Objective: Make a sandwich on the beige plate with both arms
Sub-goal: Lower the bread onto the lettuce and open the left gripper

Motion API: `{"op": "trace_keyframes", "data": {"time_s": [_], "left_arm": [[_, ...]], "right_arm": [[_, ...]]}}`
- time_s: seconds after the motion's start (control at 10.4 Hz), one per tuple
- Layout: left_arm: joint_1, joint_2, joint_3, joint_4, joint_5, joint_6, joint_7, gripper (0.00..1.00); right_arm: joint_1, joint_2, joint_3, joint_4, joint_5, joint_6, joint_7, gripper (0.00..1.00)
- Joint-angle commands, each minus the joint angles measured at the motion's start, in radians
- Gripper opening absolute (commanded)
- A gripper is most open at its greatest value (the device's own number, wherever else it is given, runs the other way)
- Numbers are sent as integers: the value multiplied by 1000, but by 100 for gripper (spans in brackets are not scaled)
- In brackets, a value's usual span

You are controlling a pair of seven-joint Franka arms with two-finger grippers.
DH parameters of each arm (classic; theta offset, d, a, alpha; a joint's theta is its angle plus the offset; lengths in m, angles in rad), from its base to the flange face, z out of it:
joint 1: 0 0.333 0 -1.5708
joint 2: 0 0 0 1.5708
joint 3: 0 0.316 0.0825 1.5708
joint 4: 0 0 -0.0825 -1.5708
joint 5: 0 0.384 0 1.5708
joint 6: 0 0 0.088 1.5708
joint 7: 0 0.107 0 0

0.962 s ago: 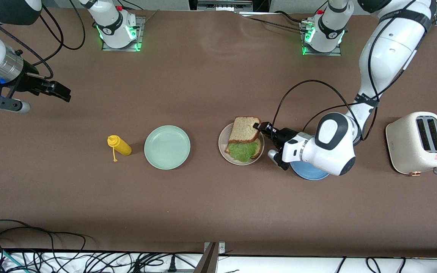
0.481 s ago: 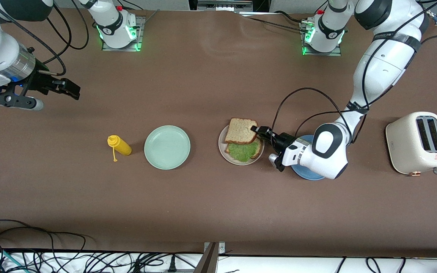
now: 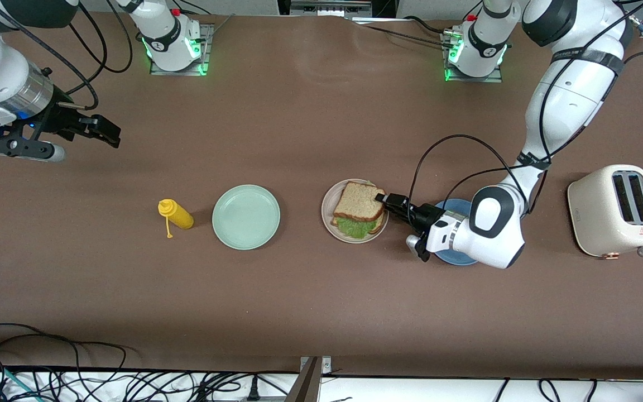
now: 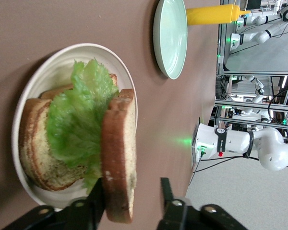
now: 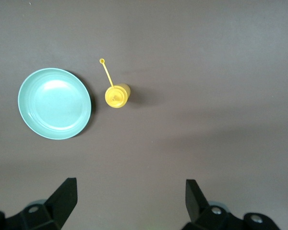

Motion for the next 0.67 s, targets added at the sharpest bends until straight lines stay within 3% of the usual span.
{"op": "trace_keyframes", "data": {"time_s": [0.0, 0.58], "left_arm": [[-16, -3, 22, 28, -9, 13, 10, 100], [-13, -155, 23, 53, 278, 8, -178, 100]], "right_arm": [[-25, 19, -1, 13, 21, 7, 7, 100], [-22, 13, -4, 17, 24, 33, 4, 100]]}}
